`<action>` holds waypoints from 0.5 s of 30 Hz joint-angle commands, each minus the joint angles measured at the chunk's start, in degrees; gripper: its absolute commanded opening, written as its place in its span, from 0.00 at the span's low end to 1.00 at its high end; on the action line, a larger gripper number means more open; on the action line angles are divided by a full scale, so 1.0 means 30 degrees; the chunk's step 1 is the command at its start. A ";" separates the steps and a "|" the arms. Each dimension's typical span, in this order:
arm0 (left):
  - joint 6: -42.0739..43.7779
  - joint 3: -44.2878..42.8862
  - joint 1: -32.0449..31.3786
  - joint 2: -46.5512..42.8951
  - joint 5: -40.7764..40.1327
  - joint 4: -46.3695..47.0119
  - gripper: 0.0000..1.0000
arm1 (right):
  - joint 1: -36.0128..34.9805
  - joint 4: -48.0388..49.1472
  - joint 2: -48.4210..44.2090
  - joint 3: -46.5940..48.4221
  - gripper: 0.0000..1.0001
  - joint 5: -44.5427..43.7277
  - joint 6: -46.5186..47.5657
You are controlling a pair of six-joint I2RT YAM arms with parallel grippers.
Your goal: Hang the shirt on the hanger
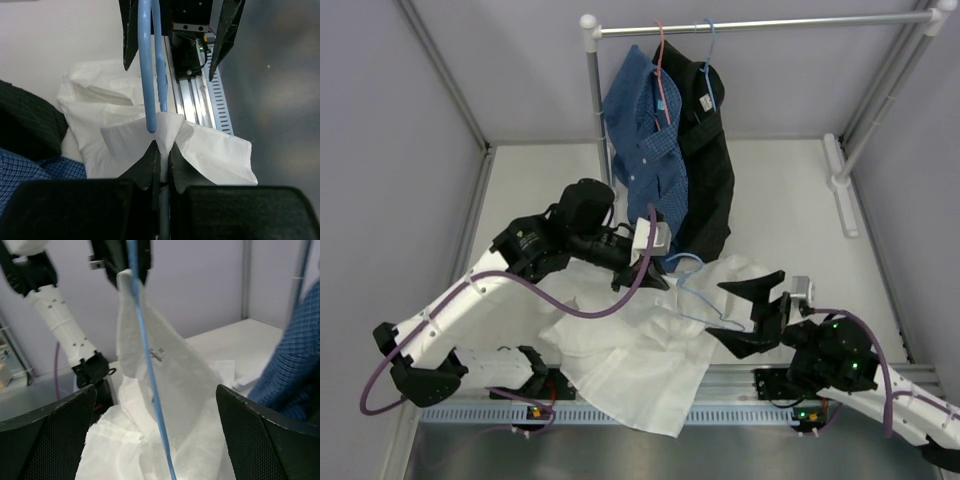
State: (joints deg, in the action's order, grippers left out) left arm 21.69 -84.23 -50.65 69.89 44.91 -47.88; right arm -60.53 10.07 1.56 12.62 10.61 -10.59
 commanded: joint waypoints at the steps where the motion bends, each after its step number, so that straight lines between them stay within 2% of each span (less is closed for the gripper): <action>1: -0.0197 -0.0080 0.0068 -0.1497 -0.1985 0.0344 0.00 | -0.0301 -0.4075 -0.1393 0.1387 0.99 -0.6070 -0.1733; 2: -0.0403 0.0037 0.0068 -0.2021 -0.2454 0.0373 0.00 | -0.0272 -0.5218 -0.2270 0.1475 0.99 -0.7536 -0.2440; 3: -0.0782 0.0212 0.0068 -0.2287 -0.3474 0.0402 0.00 | -0.0301 -0.6303 -0.2714 0.1708 0.99 -1.0190 -0.3259; 4: -0.1134 0.0620 0.0068 -0.2580 -0.4267 0.0577 0.00 | -0.0301 -0.8576 -0.2544 0.2117 1.00 -1.1116 -0.4514; 7: -0.2307 0.1644 0.0068 -0.3782 -0.7491 0.1076 0.00 | -0.0301 -1.2187 -0.1725 0.3232 0.99 -1.4458 -0.7820; 9: -0.2601 0.2262 0.0068 -0.4719 -0.8751 0.1339 0.00 | -0.0301 -1.3515 -0.1635 0.3759 1.00 -1.6269 -0.9498; 12: -0.2601 0.3376 0.0068 -0.5771 -0.8729 0.1398 0.00 | -0.0301 -1.4605 -0.1111 0.4434 0.98 -1.7421 -1.1233; 15: -0.3039 0.4021 0.0068 -0.6767 -0.8815 0.1398 0.00 | -0.0301 -1.4401 0.0526 0.5165 0.83 -1.6435 -1.1091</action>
State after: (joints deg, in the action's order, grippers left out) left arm 14.94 -73.52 -50.65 52.23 21.50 -46.76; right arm -60.60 -28.80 0.69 23.97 -35.00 -38.87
